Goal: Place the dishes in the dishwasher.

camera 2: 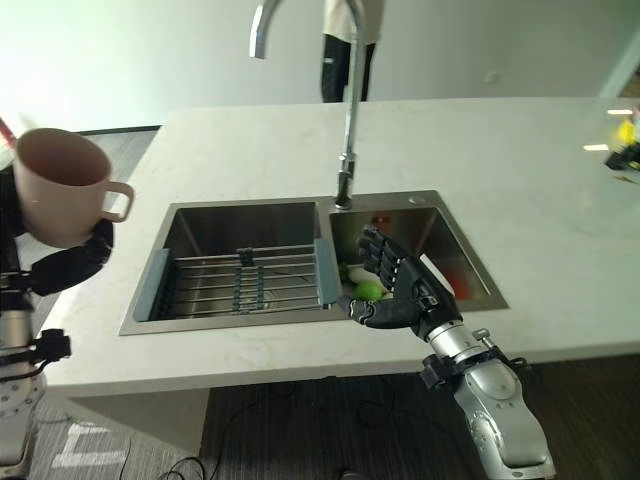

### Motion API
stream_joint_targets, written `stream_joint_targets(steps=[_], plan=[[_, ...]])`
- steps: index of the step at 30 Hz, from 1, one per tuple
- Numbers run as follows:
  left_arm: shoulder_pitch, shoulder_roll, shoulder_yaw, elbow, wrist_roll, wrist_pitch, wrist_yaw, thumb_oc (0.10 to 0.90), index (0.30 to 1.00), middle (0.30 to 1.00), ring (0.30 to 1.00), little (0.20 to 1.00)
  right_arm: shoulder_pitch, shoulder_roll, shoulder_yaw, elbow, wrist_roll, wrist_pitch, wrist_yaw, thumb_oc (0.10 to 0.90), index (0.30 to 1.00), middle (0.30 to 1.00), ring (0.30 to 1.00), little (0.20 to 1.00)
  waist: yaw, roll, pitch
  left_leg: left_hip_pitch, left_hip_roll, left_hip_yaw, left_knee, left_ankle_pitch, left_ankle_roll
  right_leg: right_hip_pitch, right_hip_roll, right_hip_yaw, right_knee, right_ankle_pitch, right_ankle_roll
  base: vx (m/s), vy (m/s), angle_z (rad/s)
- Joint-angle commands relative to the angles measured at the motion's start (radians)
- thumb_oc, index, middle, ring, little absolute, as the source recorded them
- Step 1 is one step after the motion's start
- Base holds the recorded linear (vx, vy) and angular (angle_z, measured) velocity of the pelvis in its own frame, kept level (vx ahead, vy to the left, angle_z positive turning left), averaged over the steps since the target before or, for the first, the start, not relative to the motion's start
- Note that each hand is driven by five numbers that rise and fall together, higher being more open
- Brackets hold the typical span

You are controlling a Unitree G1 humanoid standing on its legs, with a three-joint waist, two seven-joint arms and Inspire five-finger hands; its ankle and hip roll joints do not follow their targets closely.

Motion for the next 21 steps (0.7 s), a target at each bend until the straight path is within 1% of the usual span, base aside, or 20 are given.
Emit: stream_joint_targets(steps=[1, 2, 3, 4, 5, 6, 7, 8, 9, 10, 11, 12, 13, 14, 15, 16, 17, 19, 20, 21], plan=[[-0.080, 0.024, 0.094, -0.082, -0.154, -0.180, 0.068, 0.400, 0.300, 0.300, 0.300, 0.300, -0.085, 0.014, -0.116, -0.158, 0.041, -0.199, -0.036, 0.800, 0.900, 0.900, 0.900, 0.900, 0.016, -0.004, -0.017, -0.027, 0.048, 0.015, 0.071, -0.004, -0.058, 0.088, -0.046, -0.028, -0.047, -0.025, 0.089, -0.02, -0.044, 0.41], [-0.042, -0.018, 0.125, -0.117, -0.206, -0.202, 0.051, 0.400, 0.300, 0.300, 0.300, 0.300, -0.072, 0.018, -0.134, -0.178, 0.035, -0.214, -0.038, 0.800, 0.900, 0.900, 0.900, 0.900, 0.037, -0.005, -0.008, -0.054, 0.060, 0.013, 0.071, 0.016, -0.068, 0.093, -0.053, -0.044, -0.047, -0.025, 0.091, -0.04, -0.032, 0.37], [-0.030, -0.031, 0.133, -0.131, -0.233, -0.205, 0.041, 0.400, 0.300, 0.300, 0.300, 0.300, -0.068, 0.016, -0.138, -0.185, 0.031, -0.215, -0.039, 0.800, 0.900, 0.900, 0.900, 0.900, 0.040, -0.003, -0.008, -0.065, 0.063, 0.008, 0.071, 0.025, -0.070, 0.093, -0.055, -0.050, -0.047, -0.025, 0.091, -0.09, -0.020, 0.53], [-0.024, -0.048, 0.136, -0.152, -0.300, -0.210, 0.019, 0.400, 0.300, 0.300, 0.300, 0.300, -0.069, 0.007, -0.143, -0.189, 0.026, -0.218, -0.047, 0.800, 0.900, 0.900, 0.900, 0.900, 0.052, -0.002, -0.001, -0.086, 0.071, 0.006, 0.071, 0.039, -0.076, 0.095, -0.057, -0.056, -0.047, -0.026, 0.093, -0.13, -0.008, 0.69], [-0.031, -0.069, 0.128, -0.166, -0.362, -0.213, -0.017, 0.400, 0.300, 0.300, 0.300, 0.300, -0.074, 0.004, -0.142, -0.187, 0.017, -0.222, -0.065, 0.800, 0.900, 0.900, 0.900, 0.900, 0.053, 0.000, 0.003, -0.100, 0.084, 0.031, 0.071, 0.047, -0.080, 0.095, -0.061, -0.071, -0.047, -0.028, 0.094, -0.27, 0.022, 0.82], [-0.059, -0.096, 0.102, -0.173, -0.403, -0.217, -0.080, 0.400, 0.300, 0.300, 0.300, 0.300, -0.080, -0.003, -0.151, -0.172, -0.014, -0.239, -0.107, 0.800, 0.900, 0.900, 0.900, 0.900, 0.031, -0.008, 0.005, -0.067, 0.120, 0.143, 0.071, 0.050, -0.087, 0.100, -0.089, -0.132, -0.047, -0.026, 0.100, -0.33, 0.042, 0.83], [-0.079, -0.099, 0.081, -0.171, -0.396, -0.221, -0.090, 0.400, 0.300, 0.300, 0.300, 0.300, -0.085, -0.013, -0.156, -0.164, -0.018, -0.253, -0.122, 0.800, 0.900, 0.900, 0.900, 0.900, 0.013, -0.016, 0.006, -0.038, 0.134, 0.207, 0.071, 0.051, -0.080, 0.096, -0.109, -0.167, -0.047, -0.015, 0.102, -0.44, 0.076, 1.36], [-0.118, -0.093, 0.041, -0.164, -0.356, -0.223, -0.082, 0.400, 0.300, 0.300, 0.300, 0.300, -0.094, -0.031, -0.170, -0.149, -0.008, -0.273, -0.135, 0.800, 0.900, 0.900, 0.900, 0.900, -0.016, -0.030, 0.005, 0.026, 0.145, 0.307, 0.071, 0.069, -0.071, 0.092, -0.140, -0.219, -0.047, 0.003, 0.103, -0.40, 0.083, 2.46], [-0.148, -0.085, 0.009, -0.157, -0.324, -0.222, -0.075, 0.400, 0.300, 0.300, 0.300, 0.300, -0.098, -0.039, -0.181, -0.136, -0.005, -0.288, -0.144, 0.800, 0.900, 0.900, 0.900, 0.900, -0.034, -0.038, 0.004, 0.071, 0.151, 0.373, 0.071, 0.081, -0.068, 0.092, -0.163, -0.262, -0.047, 0.018, 0.105, -0.37, 0.099, 3.17], [-0.173, -0.076, -0.017, -0.148, -0.306, -0.220, -0.070, 0.400, 0.300, 0.300, 0.300, 0.300, -0.098, -0.047, -0.192, -0.123, -0.001, -0.302, -0.150, 0.800, 0.900, 0.900, 0.900, 0.900, -0.050, -0.044, 0.004, 0.109, 0.159, 0.424, 0.071, 0.091, -0.069, 0.096, -0.182, -0.298, -0.047, 0.027, 0.107, -0.21, 0.117, 2.84], [-0.192, -0.067, -0.035, -0.140, -0.303, -0.221, -0.078, 0.400, 0.300, 0.300, 0.300, 0.300, -0.098, -0.051, -0.201, -0.112, -0.007, -0.312, -0.160, 0.800, 0.900, 0.900, 0.900, 0.900, -0.065, -0.043, -0.001, 0.156, 0.173, 0.446, 0.071, 0.084, -0.088, 0.106, -0.189, -0.311, -0.047, 0.020, 0.117, -0.19, 0.185, 2.16], [-0.214, -0.056, -0.056, -0.129, -0.313, -0.226, -0.096, 0.400, 0.300, 0.300, 0.300, 0.300, -0.095, -0.053, -0.211, -0.099, -0.026, -0.326, -0.179, 0.800, 0.900, 0.900, 0.900, 0.900, -0.077, -0.043, 0.001, 0.194, 0.184, 0.482, 0.071, 0.072, -0.094, 0.116, -0.207, -0.354, -0.047, 0.039, 0.122, -0.20, 0.276, 1.56], [-0.223, -0.046, -0.071, -0.118, -0.325, -0.234, -0.110, 0.400, 0.300, 0.300, 0.300, 0.300, -0.094, -0.051, -0.211, -0.096, -0.037, -0.336, -0.190, 0.800, 0.900, 0.900, 0.900, 0.900, -0.081, -0.041, 0.005, 0.196, 0.193, 0.489, 0.071, 0.035, -0.093, 0.114, -0.228, -0.377, -0.047, 0.061, 0.134, -0.23, 0.326, 1.67], [-0.225, -0.038, -0.077, -0.109, -0.333, -0.239, -0.114, 0.400, 0.300, 0.300, 0.300, 0.300, -0.095, -0.050, -0.209, -0.094, -0.034, -0.341, -0.191, 0.800, 0.900, 0.900, 0.900, 0.900, -0.084, -0.038, 0.006, 0.202, 0.189, 0.473, 0.071, -0.003, -0.089, 0.107, -0.243, -0.387, -0.047, 0.080, 0.145, -0.17, 0.332, 2.02], [-0.226, -0.038, -0.082, -0.104, -0.339, -0.239, -0.120, 0.400, 0.300, 0.300, 0.300, 0.300, -0.097, -0.043, -0.204, -0.092, -0.034, -0.345, -0.189, 0.800, 0.900, 0.900, 0.900, 0.900, -0.079, -0.037, 0.005, 0.197, 0.182, 0.450, 0.071, -0.046, -0.082, 0.104, -0.261, -0.394, -0.047, 0.097, 0.162, -0.12, 0.330, 2.06], [-0.226, -0.041, -0.089, -0.109, -0.376, -0.230, -0.144, 0.400, 0.300, 0.300, 0.300, 0.300, -0.100, -0.030, -0.194, -0.089, -0.039, -0.349, -0.197, 0.800, 0.900, 0.900, 0.900, 0.900, -0.069, -0.036, 0.003, 0.180, 0.168, 0.423, 0.071, -0.084, -0.071, 0.101, -0.288, -0.409, -0.047, 0.129, 0.182, -0.09, 0.331, 1.58], [-0.225, -0.045, -0.089, -0.117, -0.416, -0.213, -0.163, 0.400, 0.300, 0.300, 0.300, 0.300, -0.101, -0.021, -0.188, -0.086, -0.041, -0.353, -0.196, 0.800, 0.900, 0.900, 0.900, 0.900, -0.060, -0.035, 0.003, 0.168, 0.156, 0.402, 0.071, -0.097, -0.068, 0.097, -0.305, -0.414, -0.047, 0.150, 0.193, -0.05, 0.338, 0.86], [-0.224, -0.060, -0.086, -0.132, -0.430, -0.190, -0.187, 0.400, 0.300, 0.300, 0.300, 0.300, -0.101, 0.000, -0.172, -0.092, -0.065, -0.351, -0.203, 0.800, 0.900, 0.900, 0.900, 0.900, -0.035, -0.037, 0.004, 0.147, 0.120, 0.367, 0.071, -0.118, -0.064, 0.094, -0.354, -0.432, -0.047, 0.206, 0.221, -0.03, 0.315, 0.73], [-0.226, -0.065, -0.088, -0.143, -0.425, -0.180, -0.192, 0.400, 0.300, 0.300, 0.300, 0.300, -0.105, 0.013, -0.162, -0.097, -0.076, -0.351, -0.208, 0.800, 0.900, 0.900, 0.900, 0.900, -0.020, -0.040, 0.006, 0.136, 0.105, 0.355, 0.071, -0.126, -0.062, 0.094, -0.383, -0.450, -0.047, 0.242, 0.229, -0.04, 0.408, 0.68], [-0.225, -0.075, -0.087, -0.160, -0.417, -0.166, -0.193, 0.400, 0.300, 0.300, 0.300, 0.300, -0.104, 0.040, -0.149, -0.106, -0.097, -0.353, -0.206, 0.800, 0.900, 0.900, 0.900, 0.900, 0.003, -0.044, 0.009, 0.119, 0.079, 0.333, 0.071, -0.133, -0.054, 0.100, -0.419, -0.481, -0.047, 0.286, 0.233, -0.04, 0.375, 0.64]])
